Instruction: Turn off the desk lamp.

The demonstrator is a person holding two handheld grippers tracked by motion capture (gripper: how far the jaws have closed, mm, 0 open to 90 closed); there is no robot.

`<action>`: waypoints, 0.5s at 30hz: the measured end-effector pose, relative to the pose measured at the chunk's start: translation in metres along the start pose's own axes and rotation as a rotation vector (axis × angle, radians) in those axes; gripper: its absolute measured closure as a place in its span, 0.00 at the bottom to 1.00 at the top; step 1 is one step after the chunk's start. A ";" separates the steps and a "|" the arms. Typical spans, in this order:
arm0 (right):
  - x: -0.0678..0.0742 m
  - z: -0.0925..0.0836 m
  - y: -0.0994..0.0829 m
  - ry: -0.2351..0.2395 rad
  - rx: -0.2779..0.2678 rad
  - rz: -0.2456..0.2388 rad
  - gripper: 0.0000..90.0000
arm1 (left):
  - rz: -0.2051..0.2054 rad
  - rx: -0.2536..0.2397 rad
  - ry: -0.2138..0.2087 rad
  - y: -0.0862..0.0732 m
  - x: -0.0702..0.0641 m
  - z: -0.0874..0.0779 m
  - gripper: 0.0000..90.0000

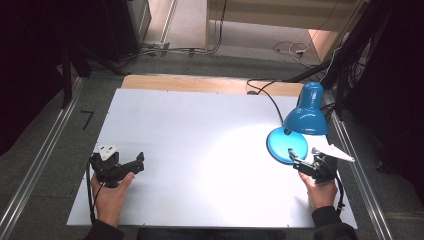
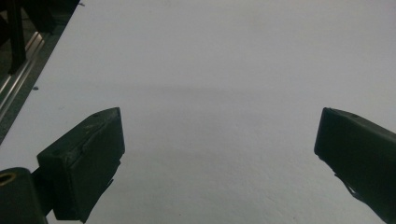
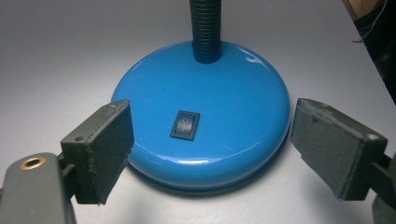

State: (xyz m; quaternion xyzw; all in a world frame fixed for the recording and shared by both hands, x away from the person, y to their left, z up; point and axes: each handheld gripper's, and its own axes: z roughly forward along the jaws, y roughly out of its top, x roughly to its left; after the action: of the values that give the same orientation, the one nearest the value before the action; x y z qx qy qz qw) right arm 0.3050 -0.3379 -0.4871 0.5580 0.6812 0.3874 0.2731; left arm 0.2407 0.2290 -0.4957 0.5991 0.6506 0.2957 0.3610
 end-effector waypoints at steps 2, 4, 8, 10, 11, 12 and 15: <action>0.000 0.001 0.000 -0.004 -0.001 -0.001 0.12 | 0.000 0.000 0.000 0.000 0.000 0.000 0.03; 0.000 0.002 0.001 -0.006 0.000 -0.002 0.12 | -0.001 -0.001 0.001 0.000 0.000 0.000 0.03; 0.000 0.003 0.001 -0.005 0.005 -0.003 0.14 | -0.001 0.000 0.000 0.000 0.000 0.000 0.03; 0.000 0.004 0.001 -0.009 0.007 -0.005 0.15 | -0.001 0.000 0.000 0.000 0.000 0.000 0.03; 0.001 0.005 0.002 -0.007 0.008 -0.005 0.16 | -0.001 0.000 -0.001 0.000 0.000 0.000 0.03; 0.001 0.005 0.002 -0.007 0.007 -0.005 0.17 | -0.004 0.001 -0.004 0.000 0.000 0.000 0.03; 0.001 0.006 0.002 -0.016 -0.005 0.001 0.24 | -0.009 0.001 -0.005 0.000 0.001 0.000 0.03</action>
State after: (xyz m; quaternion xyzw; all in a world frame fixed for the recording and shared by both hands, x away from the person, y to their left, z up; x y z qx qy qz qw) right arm 0.3108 -0.3349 -0.4890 0.5608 0.6777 0.3846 0.2797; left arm 0.2411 0.2295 -0.4961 0.5970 0.6525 0.2923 0.3638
